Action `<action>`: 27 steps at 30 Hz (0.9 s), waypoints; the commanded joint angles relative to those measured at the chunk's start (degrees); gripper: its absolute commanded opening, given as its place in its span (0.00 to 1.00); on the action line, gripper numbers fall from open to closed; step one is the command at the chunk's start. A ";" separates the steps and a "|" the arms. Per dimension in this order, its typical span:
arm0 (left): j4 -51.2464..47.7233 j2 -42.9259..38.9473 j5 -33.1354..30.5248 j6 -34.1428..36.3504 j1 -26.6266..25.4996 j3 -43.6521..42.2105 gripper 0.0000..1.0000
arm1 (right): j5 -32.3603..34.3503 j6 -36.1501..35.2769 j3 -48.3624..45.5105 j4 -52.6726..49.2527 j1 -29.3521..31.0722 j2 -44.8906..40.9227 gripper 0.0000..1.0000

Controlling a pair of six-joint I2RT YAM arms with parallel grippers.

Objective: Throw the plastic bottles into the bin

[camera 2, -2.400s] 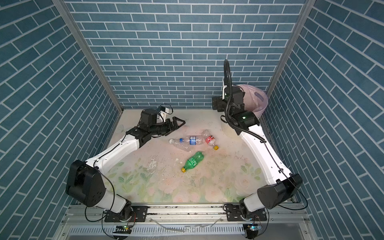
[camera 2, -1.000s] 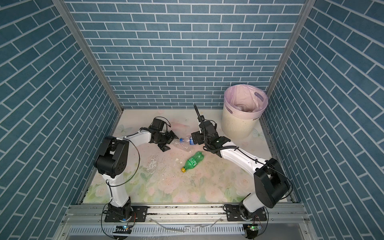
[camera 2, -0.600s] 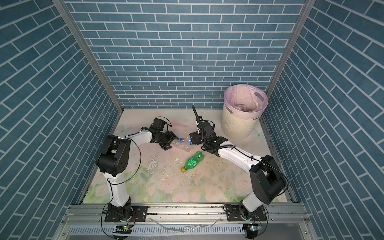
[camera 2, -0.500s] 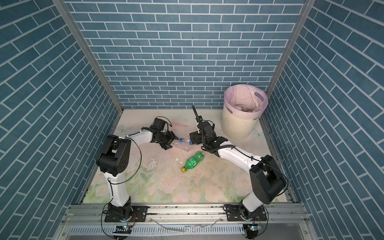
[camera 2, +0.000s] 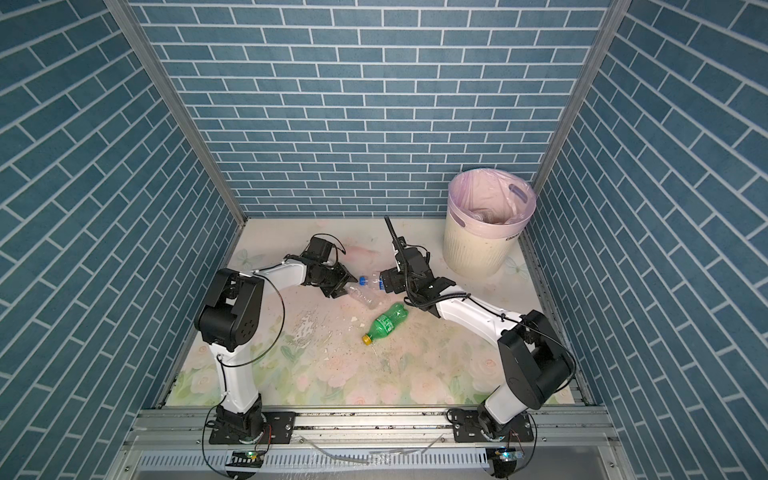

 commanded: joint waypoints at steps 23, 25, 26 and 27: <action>6.43 -9.21 4.44 1.99 2.92 -2.49 0.36 | -20.92 8.30 2.10 2.60 0.52 -0.08 0.99; 7.02 -10.23 4.45 1.95 2.92 -2.92 0.36 | -23.11 8.93 2.95 3.03 0.65 0.84 0.99; 7.38 -10.71 4.53 2.11 2.83 -3.11 0.36 | -24.48 9.37 3.41 3.30 0.61 1.36 0.99; 7.44 -11.17 4.53 2.25 2.83 -3.05 0.36 | -25.67 9.71 3.93 3.71 0.63 1.89 0.99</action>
